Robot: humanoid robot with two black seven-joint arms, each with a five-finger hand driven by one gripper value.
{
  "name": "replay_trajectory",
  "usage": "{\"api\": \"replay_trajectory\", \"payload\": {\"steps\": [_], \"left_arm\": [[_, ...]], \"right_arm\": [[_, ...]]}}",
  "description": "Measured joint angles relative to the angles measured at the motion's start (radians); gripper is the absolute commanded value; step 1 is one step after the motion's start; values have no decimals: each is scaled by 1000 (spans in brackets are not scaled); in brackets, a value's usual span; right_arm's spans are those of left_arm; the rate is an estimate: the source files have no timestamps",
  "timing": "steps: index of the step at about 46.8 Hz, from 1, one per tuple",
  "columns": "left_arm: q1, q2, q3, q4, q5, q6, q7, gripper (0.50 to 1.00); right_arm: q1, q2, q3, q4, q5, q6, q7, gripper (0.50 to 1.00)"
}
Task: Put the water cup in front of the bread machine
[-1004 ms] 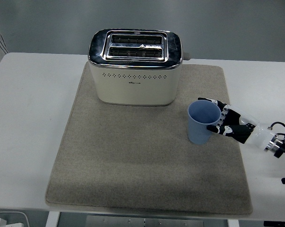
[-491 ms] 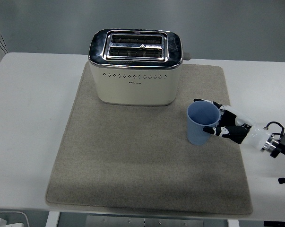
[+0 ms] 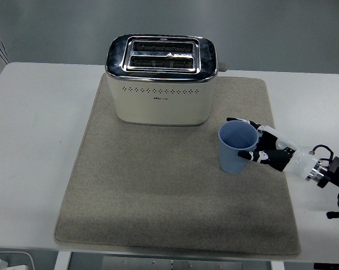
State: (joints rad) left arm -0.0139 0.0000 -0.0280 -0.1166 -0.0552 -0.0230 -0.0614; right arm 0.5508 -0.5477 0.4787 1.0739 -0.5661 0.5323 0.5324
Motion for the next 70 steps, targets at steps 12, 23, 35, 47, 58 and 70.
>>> {"api": "replay_trajectory", "payload": {"steps": [12,23,35,47,58,70], "left_arm": [[0,0,0,0,0,0,0,1000],[0,0,0,0,0,0,0,1000],[0,0,0,0,0,0,0,1000],[0,0,0,0,0,0,0,1000],[0,0,0,0,0,0,0,1000],[0,0,0,0,0,0,0,1000]], "right_arm": [[0,0,0,-1,0,-2,0,766],[0,0,6,-1,0,-7,6,693],[0,0,34,-1,1,-6,6,688],[31,23,54,1,-6,0,7,701],[85,45,48,19,-75,2,5,701],[120,90,42,20,-139,-1,-3,701]]}}
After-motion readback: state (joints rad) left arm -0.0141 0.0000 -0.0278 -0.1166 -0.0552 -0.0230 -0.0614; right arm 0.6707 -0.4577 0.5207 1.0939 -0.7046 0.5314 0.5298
